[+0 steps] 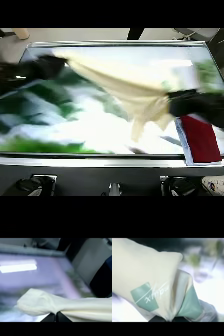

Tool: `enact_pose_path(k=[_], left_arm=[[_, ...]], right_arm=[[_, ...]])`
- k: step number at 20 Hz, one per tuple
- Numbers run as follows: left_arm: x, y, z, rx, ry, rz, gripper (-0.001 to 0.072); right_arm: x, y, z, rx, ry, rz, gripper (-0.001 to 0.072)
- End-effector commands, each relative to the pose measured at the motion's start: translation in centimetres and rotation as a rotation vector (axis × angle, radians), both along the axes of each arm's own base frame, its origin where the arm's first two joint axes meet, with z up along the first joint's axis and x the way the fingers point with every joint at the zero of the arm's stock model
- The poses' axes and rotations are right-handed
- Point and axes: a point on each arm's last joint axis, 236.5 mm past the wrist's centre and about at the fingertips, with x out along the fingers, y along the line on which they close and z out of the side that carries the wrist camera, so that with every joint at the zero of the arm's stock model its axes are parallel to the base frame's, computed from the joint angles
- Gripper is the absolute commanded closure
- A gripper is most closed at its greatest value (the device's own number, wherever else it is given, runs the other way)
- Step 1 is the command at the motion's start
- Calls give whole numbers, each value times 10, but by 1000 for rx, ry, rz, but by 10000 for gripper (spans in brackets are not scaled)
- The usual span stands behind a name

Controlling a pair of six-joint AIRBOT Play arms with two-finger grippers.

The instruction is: Fold the shirts.

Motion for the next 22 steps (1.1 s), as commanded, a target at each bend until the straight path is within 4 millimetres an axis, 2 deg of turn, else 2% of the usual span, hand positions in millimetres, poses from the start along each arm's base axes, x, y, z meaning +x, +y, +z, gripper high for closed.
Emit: enact_pose_path(k=[1, 2, 3, 4, 7, 8, 10, 12, 14, 15, 16, 17, 18, 19, 20, 22], left_arm=[[-79, 22, 108, -121, -265, 20, 679], [-92, 13, 106, -113, -262, -23, 679], [-99, 5, 98, -80, -244, -57, 679], [-96, 4, 83, -34, -205, -56, 680], [-59, 33, 6, 192, -16, 95, 680], [-48, 44, -28, 268, 57, 140, 679], [-37, 52, -102, 379, 198, 160, 679], [-37, 52, -179, 427, 355, 153, 679], [-35, 56, -235, 414, 458, 189, 679], [-33, 59, -253, 393, 501, 217, 679], [-31, 64, -265, 374, 538, 244, 679], [-29, 69, -270, 379, 551, 258, 678], [-26, 74, -269, 377, 551, 273, 678], [-23, 82, -267, 373, 552, 293, 678], [-20, 90, -266, 364, 554, 318, 678], [-17, 104, -267, 358, 568, 355, 678]], right_arm=[[-56, -26, 109, 155, -216, -45, 692], [-60, -21, 106, 173, -189, -28, 692], [-62, -20, 92, 153, -134, -23, 692], [-62, -22, 70, 107, -45, -31, 692], [-61, -33, -8, -77, 286, -71, 690], [-50, -30, -31, -126, 365, -65, 690], [-7, -6, -80, -177, 438, -9, 690], [47, 38, -141, -112, 476, 48, 690], [94, 85, -196, 39, 518, 60, 689], [107, 102, -221, 104, 572, 57, 672], [108, 114, -241, 143, 638, 56, 497], [101, 117, -255, 137, 704, 66, 241], [89, 115, -260, 90, 746, 102, 231], [74, 103, -259, -1, 776, 144, 221], [60, 80, -259, -116, 806, 152, 220], [25, 11, -262, -410, 898, 107, 163]])
